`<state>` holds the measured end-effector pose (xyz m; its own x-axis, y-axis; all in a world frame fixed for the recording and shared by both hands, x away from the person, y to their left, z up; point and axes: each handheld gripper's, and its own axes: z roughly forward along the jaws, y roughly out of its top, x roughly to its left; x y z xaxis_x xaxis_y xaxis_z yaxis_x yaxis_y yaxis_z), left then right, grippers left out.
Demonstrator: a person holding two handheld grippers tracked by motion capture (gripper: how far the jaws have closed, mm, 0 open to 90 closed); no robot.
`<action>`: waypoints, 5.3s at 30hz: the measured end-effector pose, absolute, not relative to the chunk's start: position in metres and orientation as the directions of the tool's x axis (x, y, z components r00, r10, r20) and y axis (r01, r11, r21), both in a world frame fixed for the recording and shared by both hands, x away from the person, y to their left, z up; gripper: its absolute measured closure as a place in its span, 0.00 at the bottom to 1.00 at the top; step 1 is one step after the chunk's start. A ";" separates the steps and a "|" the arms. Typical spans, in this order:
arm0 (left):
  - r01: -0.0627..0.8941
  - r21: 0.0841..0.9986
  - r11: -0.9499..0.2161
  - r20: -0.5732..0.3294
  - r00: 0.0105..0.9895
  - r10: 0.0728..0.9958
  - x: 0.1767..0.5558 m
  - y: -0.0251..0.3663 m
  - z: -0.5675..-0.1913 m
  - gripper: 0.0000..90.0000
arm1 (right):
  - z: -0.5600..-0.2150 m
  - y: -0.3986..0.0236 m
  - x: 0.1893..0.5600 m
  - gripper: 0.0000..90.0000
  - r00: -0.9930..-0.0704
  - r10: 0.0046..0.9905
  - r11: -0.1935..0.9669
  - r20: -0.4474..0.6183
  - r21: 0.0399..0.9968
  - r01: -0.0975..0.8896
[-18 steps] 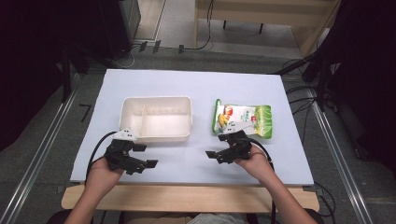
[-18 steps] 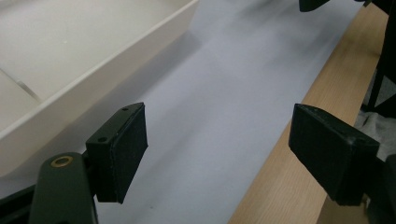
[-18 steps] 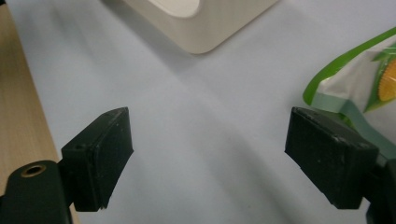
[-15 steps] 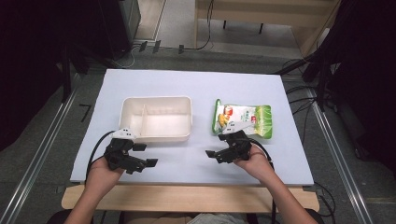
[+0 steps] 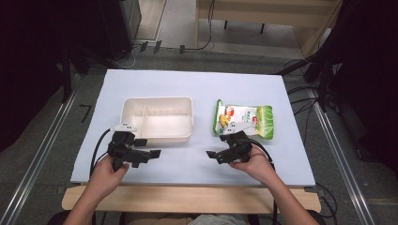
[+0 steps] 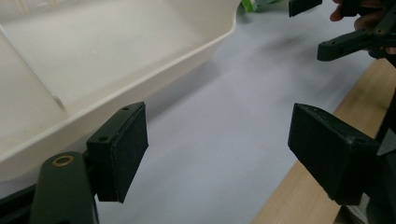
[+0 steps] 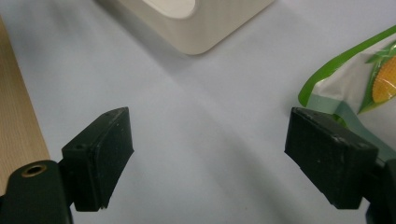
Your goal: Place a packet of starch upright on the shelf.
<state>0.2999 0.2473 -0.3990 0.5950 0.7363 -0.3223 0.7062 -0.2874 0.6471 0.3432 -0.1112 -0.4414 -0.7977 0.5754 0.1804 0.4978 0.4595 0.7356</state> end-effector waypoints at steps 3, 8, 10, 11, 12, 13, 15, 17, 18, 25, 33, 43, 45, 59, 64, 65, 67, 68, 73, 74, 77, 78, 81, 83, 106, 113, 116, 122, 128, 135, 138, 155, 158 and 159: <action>0.722 0.639 -0.265 -0.301 0.552 0.778 0.302 0.245 -0.401 0.36 | -0.440 -0.112 0.344 0.17 -0.796 0.578 0.456 0.182 0.736 0.500; 0.733 0.622 -0.275 -0.343 0.571 0.746 0.302 0.247 -0.401 0.37 | -0.440 -0.114 0.344 0.18 -0.794 0.579 0.458 0.188 0.731 0.507; 0.727 0.620 -0.296 -0.361 0.599 0.715 0.300 0.246 -0.399 0.37 | -0.441 -0.115 0.343 0.19 -0.798 0.578 0.468 0.170 0.732 0.495; 0.723 0.615 -0.316 -0.369 0.618 0.694 0.300 0.246 -0.398 0.37 | -0.440 -0.115 0.343 0.20 -0.801 0.575 0.468 0.169 0.734 0.492; 0.719 0.612 -0.328 -0.366 0.626 0.689 0.299 0.246 -0.397 0.36 | -0.440 -0.115 0.343 0.20 -0.801 0.574 0.466 0.171 0.736 0.490; 0.708 0.615 -0.348 -0.348 0.639 0.686 0.299 0.245 -0.396 0.37 | -0.440 -0.115 0.343 0.20 -0.801 0.573 0.464 0.174 0.736 0.492; 0.694 0.605 -0.390 -0.349 0.671 0.654 0.297 0.245 -0.396 0.38 | -0.440 -0.115 0.343 0.20 -0.799 0.574 0.461 0.178 0.736 0.495; 0.690 0.601 -0.403 -0.344 0.679 0.649 0.297 0.245 -0.394 0.37 | -0.439 -0.115 0.343 0.20 -0.804 0.569 0.462 0.173 0.741 0.487; 0.689 0.596 -0.414 -0.334 0.681 0.652 0.297 0.244 -0.394 0.37 | -0.438 -0.116 0.342 0.20 -0.802 0.570 0.459 0.177 0.741 0.490; 0.666 0.602 -0.441 -0.254 0.683 0.685 0.295 0.242 -0.394 0.24 | -0.436 -0.119 0.340 0.20 -0.801 0.573 0.453 0.172 0.748 0.485; 0.674 0.601 -0.430 -0.278 0.681 0.678 0.294 0.245 -0.395 0.23 | -0.431 -0.124 0.341 0.23 -0.798 0.574 0.443 0.185 0.749 0.492; 0.703 0.605 -0.374 -0.363 0.662 0.656 0.299 0.260 -0.400 0.35 | -0.431 -0.129 0.342 0.22 -0.801 0.565 0.452 0.197 0.738 0.501; 0.712 0.595 -0.373 -0.356 0.650 0.672 0.300 0.261 -0.400 0.35 | -0.431 -0.129 0.342 0.22 -0.800 0.569 0.459 0.191 0.734 0.501; 0.690 0.608 -0.393 -0.311 0.663 0.681 0.298 0.256 -0.395 0.22 | -0.427 -0.150 0.339 0.37 -0.784 0.598 0.457 0.165 0.734 0.503; 0.678 0.606 -0.416 -0.287 0.674 0.681 0.298 0.254 -0.395 0.23 | -0.426 -0.161 0.337 0.40 -0.772 0.614 0.443 0.166 0.736 0.511; 0.674 0.604 -0.425 -0.281 0.679 0.678 0.298 0.254 -0.396 0.23 | -0.426 -0.163 0.337 0.40 -0.767 0.620 0.440 0.165 0.737 0.514; 0.682 0.593 -0.429 -0.293 0.679 0.673 0.298 0.253 -0.397 0.24 | -0.426 -0.168 0.338 0.40 -0.756 0.636 0.435 0.155 0.737 0.518; 0.685 0.592 -0.424 -0.301 0.676 0.672 0.299 0.253 -0.397 0.24 | -0.426 -0.170 0.339 0.42 -0.748 0.646 0.431 0.154 0.735 0.523; 0.672 0.605 -0.427 -0.282 0.683 0.674 0.297 0.251 -0.395 0.24 | -0.425 -0.178 0.343 0.61 -0.726 0.671 0.416 0.150 0.734 0.537; 0.665 0.611 -0.430 -0.272 0.686 0.675 0.296 0.250 -0.395 0.23 | -0.426 -0.178 0.344 0.65 -0.719 0.679 0.412 0.150 0.733 0.542; 0.664 0.612 -0.429 -0.280 0.690 0.667 0.297 0.248 -0.395 0.21 | -0.430 -0.181 0.348 0.77 -0.704 0.692 0.410 0.160 0.716 0.565; 0.667 0.611 -0.426 -0.292 0.690 0.662 0.297 0.248 -0.396 0.20 | -0.432 -0.182 0.351 0.80 -0.700 0.692 0.407 0.173 0.708 0.577; 0.665 0.612 -0.427 -0.304 0.696 0.650 0.297 0.247 -0.396 0.20 | -0.437 -0.187 0.358 0.92 -0.688 0.700 0.399 0.193 0.694 0.600; 0.664 0.612 -0.430 -0.304 0.699 0.647 0.297 0.247 -0.396 0.21 | -0.440 -0.189 0.363 0.97 -0.676 0.710 0.394 0.200 0.682 0.616; 0.659 0.609 -0.441 -0.304 0.708 0.638 0.298 0.249 -0.398 0.26 | -0.461 -0.176 0.403 1.00 -0.605 0.763 0.363 0.227 0.624 0.691; 0.658 0.599 -0.456 -0.298 0.712 0.636 0.298 0.247 -0.400 0.26 | -0.461 -0.187 0.409 1.00 -0.577 0.781 0.338 0.239 0.615 0.713; 0.657 0.600 -0.457 -0.291 0.711 0.640 0.298 0.247 -0.399 0.26 | -0.462 -0.194 0.414 1.00 -0.564 0.789 0.323 0.244 0.616 0.718; 0.660 0.597 -0.456 -0.292 0.708 0.642 0.297 0.247 -0.400 0.26 | -0.462 -0.209 0.424 1.00 -0.510 0.816 0.263 0.272 0.611 0.747; 0.666 0.595 -0.451 -0.290 0.701 0.652 0.298 0.249 -0.400 0.26 | -0.456 -0.219 0.425 1.00 -0.478 0.812 0.222 0.336 0.579 0.785; 0.662 0.603 -0.445 -0.296 0.704 0.646 0.297 0.251 -0.398 0.26 | -0.429 -0.204 0.419 1.00 -0.506 0.800 0.217 0.323 0.631 0.745; 0.662 0.600 -0.450 -0.299 0.707 0.641 0.297 0.249 -0.400 0.26 | -0.420 -0.193 0.422 1.00 -0.528 0.790 0.234 0.310 0.644 0.729; 0.665 0.608 -0.434 -0.318 0.705 0.634 0.297 0.255 -0.399 0.26 | -0.412 -0.113 0.503 1.00 -0.550 0.793 0.311 0.264 0.601 0.737; 0.669 0.592 -0.449 -0.322 0.708 0.629 0.297 0.254 -0.401 0.26 | -0.419 -0.107 0.515 1.00 -0.533 0.809 0.317 0.247 0.581 0.750; 0.670 0.592 -0.448 -0.322 0.707 0.630 0.297 0.254 -0.401 0.26 | -0.423 -0.106 0.520 1.00 -0.518 0.817 0.310 0.254 0.563 0.766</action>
<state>0.2969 0.2538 -0.4013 0.7066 0.6299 -0.3224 0.6698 -0.4485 0.5918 0.5196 -0.1063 -0.4235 -0.5178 0.8168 0.2544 0.7661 0.3104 0.5628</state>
